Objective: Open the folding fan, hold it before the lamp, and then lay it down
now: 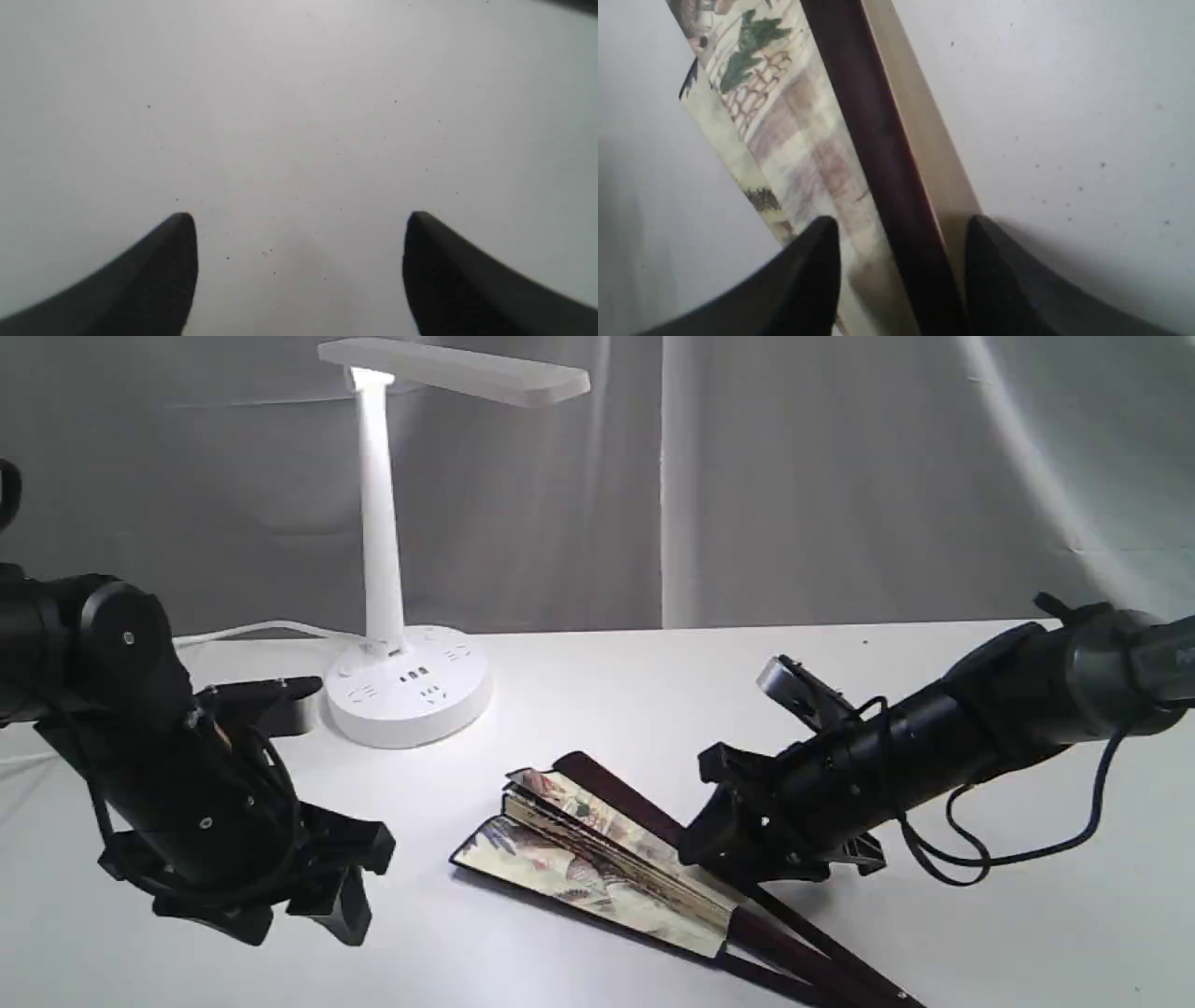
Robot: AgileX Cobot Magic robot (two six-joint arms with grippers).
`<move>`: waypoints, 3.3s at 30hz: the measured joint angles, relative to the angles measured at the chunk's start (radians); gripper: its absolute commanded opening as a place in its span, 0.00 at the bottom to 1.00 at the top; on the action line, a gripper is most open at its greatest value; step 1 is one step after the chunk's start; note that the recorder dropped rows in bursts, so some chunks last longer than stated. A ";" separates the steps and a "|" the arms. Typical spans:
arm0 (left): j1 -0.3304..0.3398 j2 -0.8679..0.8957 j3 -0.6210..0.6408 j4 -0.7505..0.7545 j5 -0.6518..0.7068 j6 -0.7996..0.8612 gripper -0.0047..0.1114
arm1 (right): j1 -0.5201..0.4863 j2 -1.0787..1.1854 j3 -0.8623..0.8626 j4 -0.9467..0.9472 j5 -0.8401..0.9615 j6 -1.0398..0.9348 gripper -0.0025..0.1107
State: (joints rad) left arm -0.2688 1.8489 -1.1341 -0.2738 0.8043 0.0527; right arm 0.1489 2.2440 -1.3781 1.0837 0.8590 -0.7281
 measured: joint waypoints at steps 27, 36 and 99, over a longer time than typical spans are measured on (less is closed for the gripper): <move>0.000 0.000 0.000 -0.097 -0.009 0.092 0.58 | 0.002 -0.004 0.000 0.010 0.171 -0.077 0.02; 0.000 0.000 0.000 -0.101 -0.009 0.102 0.58 | 0.002 -0.083 0.000 0.023 0.204 -0.084 0.02; -0.223 0.000 0.000 -0.236 -0.813 0.354 0.09 | -0.276 -0.240 0.239 0.253 0.347 -0.159 0.02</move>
State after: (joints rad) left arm -0.4923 1.8489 -1.1341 -0.5094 -0.0085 0.4066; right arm -0.1274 2.0040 -1.1388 1.3371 1.2055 -0.8871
